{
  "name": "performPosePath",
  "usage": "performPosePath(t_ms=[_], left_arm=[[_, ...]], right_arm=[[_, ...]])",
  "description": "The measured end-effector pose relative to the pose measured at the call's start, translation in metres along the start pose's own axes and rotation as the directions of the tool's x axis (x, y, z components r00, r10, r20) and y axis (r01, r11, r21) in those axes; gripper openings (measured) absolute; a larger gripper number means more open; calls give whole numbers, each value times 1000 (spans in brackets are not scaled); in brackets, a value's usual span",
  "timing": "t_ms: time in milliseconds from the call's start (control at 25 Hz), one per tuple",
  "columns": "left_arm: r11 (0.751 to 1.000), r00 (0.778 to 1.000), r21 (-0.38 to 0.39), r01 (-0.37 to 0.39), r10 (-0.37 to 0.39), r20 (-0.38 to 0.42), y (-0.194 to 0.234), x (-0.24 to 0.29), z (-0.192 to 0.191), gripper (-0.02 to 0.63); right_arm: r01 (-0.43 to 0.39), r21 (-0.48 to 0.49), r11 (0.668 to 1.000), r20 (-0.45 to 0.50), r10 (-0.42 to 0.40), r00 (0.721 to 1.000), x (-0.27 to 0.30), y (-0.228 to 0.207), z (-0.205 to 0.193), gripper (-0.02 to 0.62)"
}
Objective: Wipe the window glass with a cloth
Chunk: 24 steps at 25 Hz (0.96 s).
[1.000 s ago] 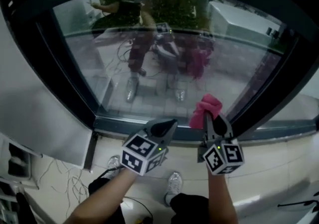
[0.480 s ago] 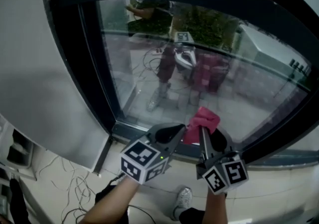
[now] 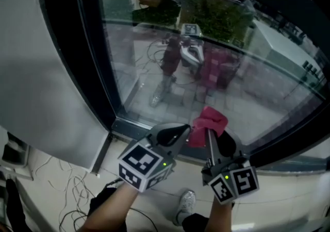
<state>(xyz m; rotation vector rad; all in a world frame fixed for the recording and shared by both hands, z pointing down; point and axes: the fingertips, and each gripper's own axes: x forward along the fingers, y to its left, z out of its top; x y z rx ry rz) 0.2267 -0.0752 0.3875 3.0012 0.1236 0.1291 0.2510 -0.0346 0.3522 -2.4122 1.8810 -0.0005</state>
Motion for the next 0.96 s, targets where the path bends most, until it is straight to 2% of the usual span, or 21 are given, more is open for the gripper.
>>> performPosePath(t_ms=[280,760,960], left_arm=[[1000,1000,28,-1,0,12,0,0,9,6],[999,999,9,-34,35,-25,4,1,4,6],[1000,999,21,-18,19,-33,6,3,0,6]], right_arm=[[9,-1,1000,-3,-9,1000,1,-4,3,58],[9,-1,1000,-31,-9,999,3,-6,-4,58],[9,-3,1000,-41,-9,999,5,-6,-4,58]])
